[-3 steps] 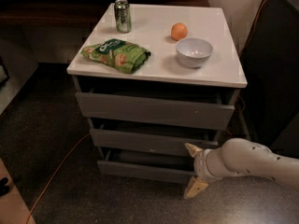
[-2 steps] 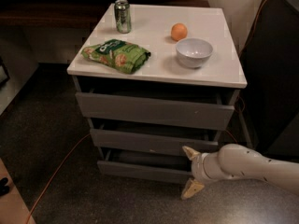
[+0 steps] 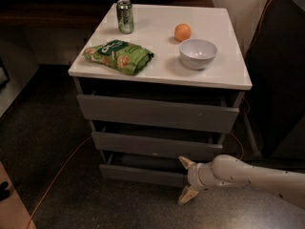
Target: Place green can into bottom drawer
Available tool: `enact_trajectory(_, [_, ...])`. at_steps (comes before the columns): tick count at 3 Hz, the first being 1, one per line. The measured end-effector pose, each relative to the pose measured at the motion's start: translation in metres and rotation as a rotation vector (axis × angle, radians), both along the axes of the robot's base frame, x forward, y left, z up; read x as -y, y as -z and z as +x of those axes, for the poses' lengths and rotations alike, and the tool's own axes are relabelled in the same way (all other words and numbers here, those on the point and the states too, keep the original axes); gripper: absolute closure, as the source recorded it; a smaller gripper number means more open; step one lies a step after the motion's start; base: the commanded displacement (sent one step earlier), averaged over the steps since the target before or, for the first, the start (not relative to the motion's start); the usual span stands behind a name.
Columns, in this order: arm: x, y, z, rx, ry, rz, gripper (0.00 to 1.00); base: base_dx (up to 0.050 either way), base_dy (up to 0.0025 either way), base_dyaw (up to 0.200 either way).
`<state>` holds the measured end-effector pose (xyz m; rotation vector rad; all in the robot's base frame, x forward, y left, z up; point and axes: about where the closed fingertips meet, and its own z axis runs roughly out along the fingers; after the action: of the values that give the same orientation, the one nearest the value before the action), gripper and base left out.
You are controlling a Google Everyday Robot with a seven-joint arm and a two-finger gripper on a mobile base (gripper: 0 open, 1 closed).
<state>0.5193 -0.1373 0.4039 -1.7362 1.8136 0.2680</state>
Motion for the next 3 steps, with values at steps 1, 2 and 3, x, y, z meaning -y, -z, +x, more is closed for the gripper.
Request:
enact_trajectory(1, [-0.002, 0.007, -0.002, -0.009, -0.007, -0.004, 0.00, 0.000, 0.00000, 0.000])
enact_trajectory(2, [-0.009, 0.031, -0.007, -0.035, -0.029, -0.018, 0.00, 0.000, 0.00000, 0.000])
enact_trajectory(3, [-0.014, 0.060, -0.005, -0.050, -0.051, -0.005, 0.00, 0.000, 0.00000, 0.000])
